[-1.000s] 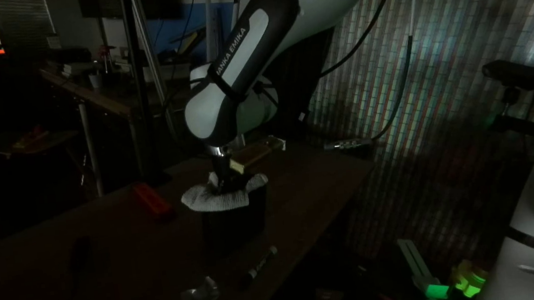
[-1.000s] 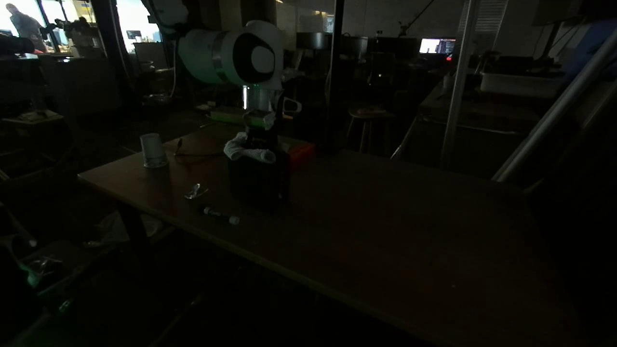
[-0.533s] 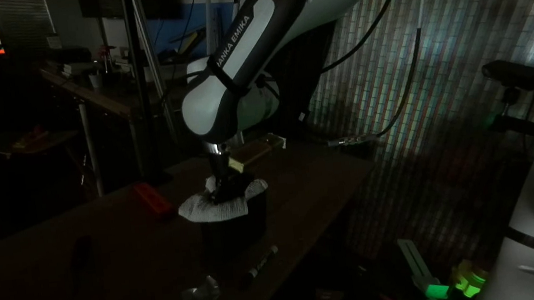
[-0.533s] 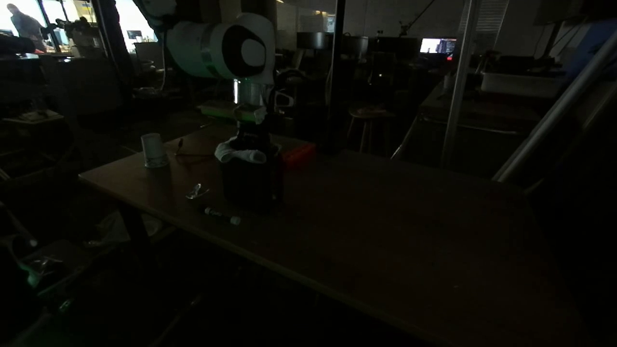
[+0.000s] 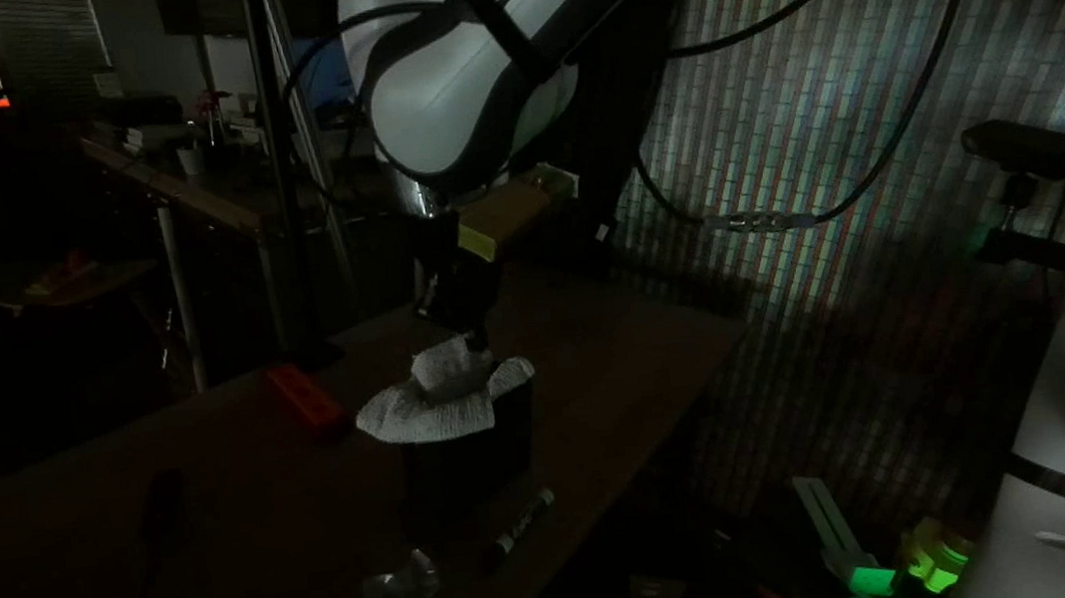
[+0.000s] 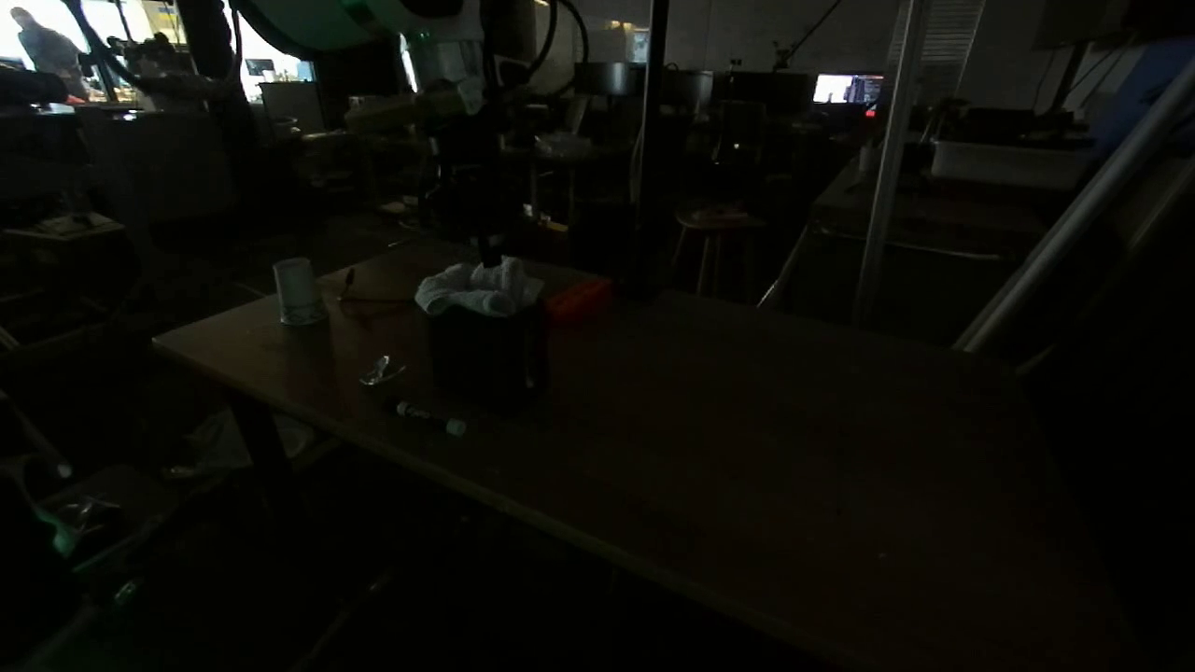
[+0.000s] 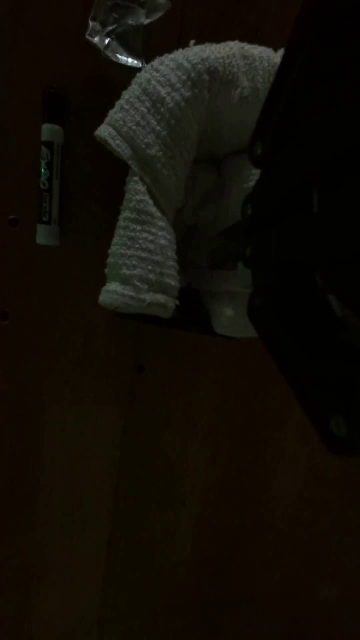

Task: Put the white towel in the black basket.

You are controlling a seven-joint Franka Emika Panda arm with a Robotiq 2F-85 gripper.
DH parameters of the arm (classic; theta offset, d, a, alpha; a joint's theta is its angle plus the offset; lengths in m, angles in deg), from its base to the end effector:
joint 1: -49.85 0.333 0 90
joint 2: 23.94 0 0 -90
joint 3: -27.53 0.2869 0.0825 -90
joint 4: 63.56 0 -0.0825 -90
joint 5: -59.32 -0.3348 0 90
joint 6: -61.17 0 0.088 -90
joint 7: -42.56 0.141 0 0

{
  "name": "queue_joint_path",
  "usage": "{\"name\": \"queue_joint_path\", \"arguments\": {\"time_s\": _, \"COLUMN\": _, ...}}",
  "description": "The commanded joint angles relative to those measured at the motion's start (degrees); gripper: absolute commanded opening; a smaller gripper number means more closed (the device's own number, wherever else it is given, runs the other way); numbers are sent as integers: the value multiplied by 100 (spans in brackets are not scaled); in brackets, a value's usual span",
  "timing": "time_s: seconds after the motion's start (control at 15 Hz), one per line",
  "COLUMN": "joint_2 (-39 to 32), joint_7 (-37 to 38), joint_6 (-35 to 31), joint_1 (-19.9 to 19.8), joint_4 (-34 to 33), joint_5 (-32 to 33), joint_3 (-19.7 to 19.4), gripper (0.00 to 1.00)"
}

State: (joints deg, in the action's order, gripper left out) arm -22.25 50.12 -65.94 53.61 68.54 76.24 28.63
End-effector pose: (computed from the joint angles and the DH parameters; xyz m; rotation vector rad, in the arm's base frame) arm 0.4636 0.0221 0.3241 2.8989 0.2013 -0.0465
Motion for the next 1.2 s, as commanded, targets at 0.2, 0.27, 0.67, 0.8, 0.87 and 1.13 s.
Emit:
{"name": "queue_joint_path", "arguments": {"time_s": 0.2, "joint_2": 291, "joint_7": -88, "joint_6": -137, "joint_1": -29, "joint_4": -63, "joint_5": 36, "joint_3": 164, "gripper": 0}}
{"name": "queue_joint_path", "arguments": {"time_s": 0.27, "joint_2": 227, "joint_7": -96, "joint_6": -160, "joint_1": -27, "joint_4": -115, "joint_5": 37, "joint_3": 181, "gripper": 0}}
{"name": "queue_joint_path", "arguments": {"time_s": 0.67, "joint_2": -252, "joint_7": -163, "joint_6": -418, "joint_1": -49, "joint_4": -478, "joint_5": 53, "joint_3": 176, "gripper": 0}}
{"name": "queue_joint_path", "arguments": {"time_s": 0.8, "joint_2": -438, "joint_7": -190, "joint_6": -466, "joint_1": -48, "joint_4": -662, "joint_5": 60, "joint_3": 161, "gripper": 0}}
{"name": "queue_joint_path", "arguments": {"time_s": 0.87, "joint_2": -519, "joint_7": -208, "joint_6": -480, "joint_1": -44, "joint_4": -747, "joint_5": 56, "joint_3": 154, "gripper": 0}}
{"name": "queue_joint_path", "arguments": {"time_s": 1.13, "joint_2": -794, "joint_7": -244, "joint_6": -530, "joint_1": -33, "joint_4": -951, "joint_5": -4, "joint_3": 122, "gripper": 0}}
